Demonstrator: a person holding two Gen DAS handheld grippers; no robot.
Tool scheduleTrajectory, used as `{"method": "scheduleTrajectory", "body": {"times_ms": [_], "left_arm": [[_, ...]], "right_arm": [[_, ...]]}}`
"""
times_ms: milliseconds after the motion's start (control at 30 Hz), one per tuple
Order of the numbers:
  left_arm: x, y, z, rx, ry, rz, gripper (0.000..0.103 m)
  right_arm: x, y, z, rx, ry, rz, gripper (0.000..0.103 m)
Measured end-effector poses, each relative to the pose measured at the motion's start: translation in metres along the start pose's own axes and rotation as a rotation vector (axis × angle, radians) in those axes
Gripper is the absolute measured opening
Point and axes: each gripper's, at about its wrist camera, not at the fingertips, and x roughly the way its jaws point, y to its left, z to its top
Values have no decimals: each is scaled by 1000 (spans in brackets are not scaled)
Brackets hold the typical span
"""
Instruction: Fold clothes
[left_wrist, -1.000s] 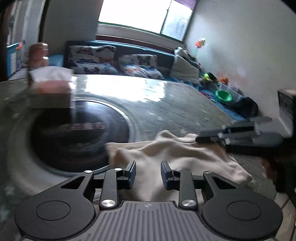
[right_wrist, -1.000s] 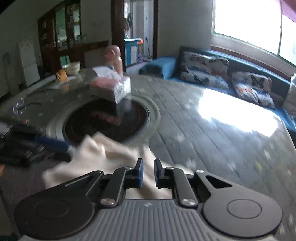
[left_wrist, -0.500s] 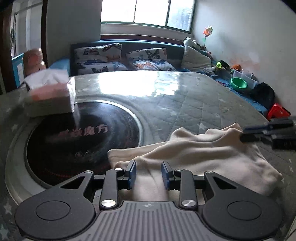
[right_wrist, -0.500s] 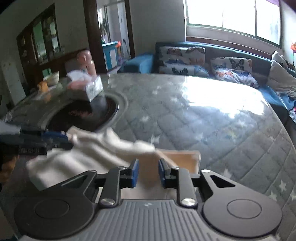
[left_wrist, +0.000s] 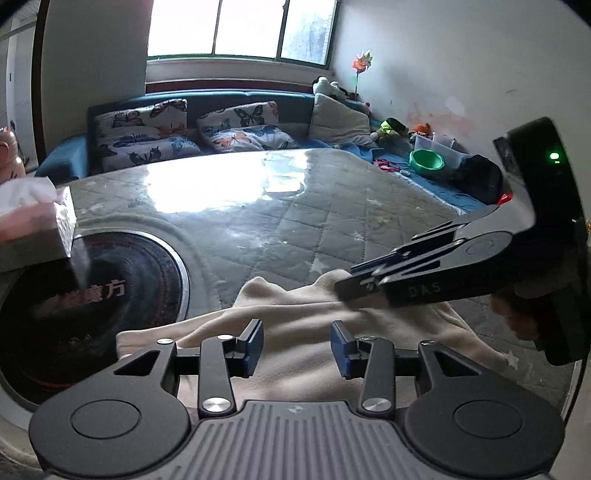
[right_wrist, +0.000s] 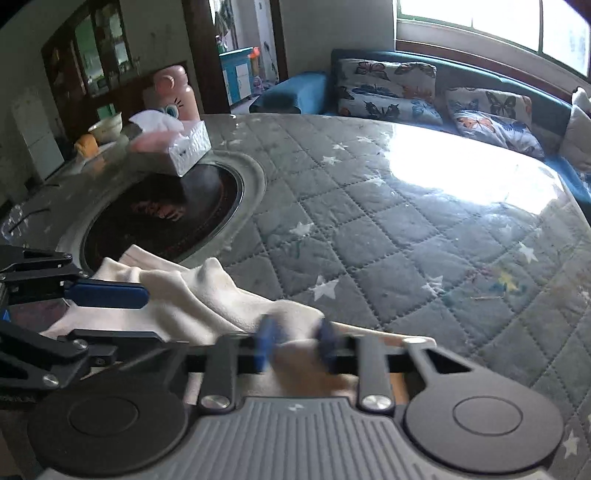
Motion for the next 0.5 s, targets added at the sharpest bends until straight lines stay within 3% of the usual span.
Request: {"method": "scheduleTrajectory", "body": {"times_ms": [200, 333, 500], "left_arm": [[13, 8, -4, -28, 24, 8, 45], [11, 11, -5, -37, 21, 19, 45], [9, 9, 3, -30, -8, 8, 45]], "right_arm": [[-6, 6, 0, -28, -112, -52, 2], [13, 3, -8, -35, -103, -122, 3], [-10, 5, -3, -17, -130, -47, 8]]}}
